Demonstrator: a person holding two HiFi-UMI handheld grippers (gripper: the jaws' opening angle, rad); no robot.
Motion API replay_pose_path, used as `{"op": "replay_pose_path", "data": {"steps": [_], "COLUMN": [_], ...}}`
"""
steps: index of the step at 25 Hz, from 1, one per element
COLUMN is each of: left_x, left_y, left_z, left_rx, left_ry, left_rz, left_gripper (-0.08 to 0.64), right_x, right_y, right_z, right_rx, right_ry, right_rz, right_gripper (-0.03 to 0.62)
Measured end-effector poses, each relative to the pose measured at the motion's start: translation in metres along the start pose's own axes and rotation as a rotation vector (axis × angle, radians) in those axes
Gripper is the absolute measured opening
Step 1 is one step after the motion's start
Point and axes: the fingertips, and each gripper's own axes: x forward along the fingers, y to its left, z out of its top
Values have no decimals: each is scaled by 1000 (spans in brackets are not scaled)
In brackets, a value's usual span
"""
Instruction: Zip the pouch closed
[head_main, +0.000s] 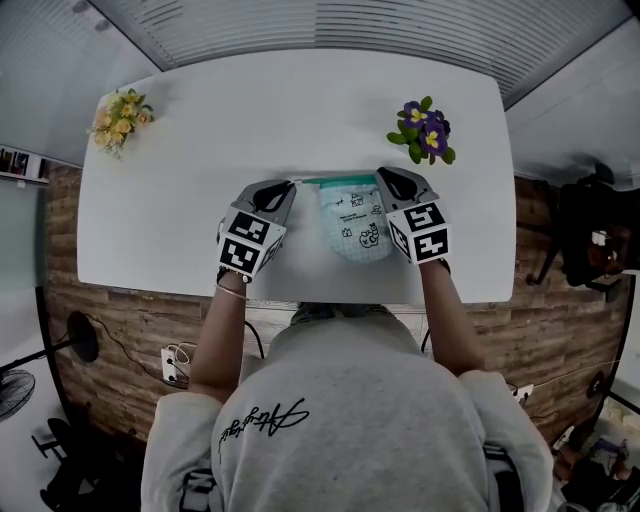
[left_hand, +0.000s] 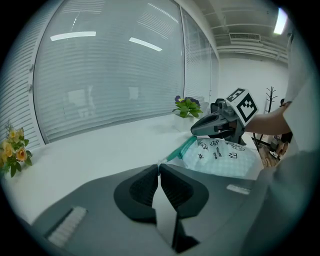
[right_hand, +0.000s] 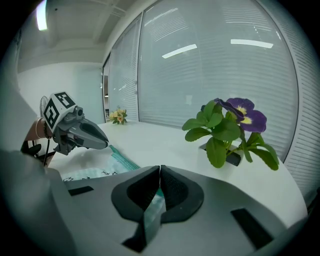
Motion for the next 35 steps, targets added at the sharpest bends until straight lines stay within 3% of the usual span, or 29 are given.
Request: {"op": "replay_pose_path", "data": {"steps": [16, 19, 26, 31, 35], "left_x": [12, 13, 10, 5, -2], "left_y": [2, 5, 10, 10, 11], "left_z": [-23, -26, -21, -13, -7], "left_rx": [13, 13, -25, -48, -69], "left_ry": [105, 116, 61, 16, -21], "left_rz": [29, 47, 81, 99, 112], "left_gripper": [25, 65, 226, 289, 308], "right_x": [12, 15, 13, 8, 0], "right_y": [5, 7, 5, 7, 7], "right_z": [-5, -6, -6, -5, 1], "right_rx": [-23, -26, 5, 17, 39], "right_ry": [27, 35, 15, -10, -41], "right_rz": [-7, -7, -11, -18, -22], "right_gripper": [11, 15, 167, 242, 261]}}
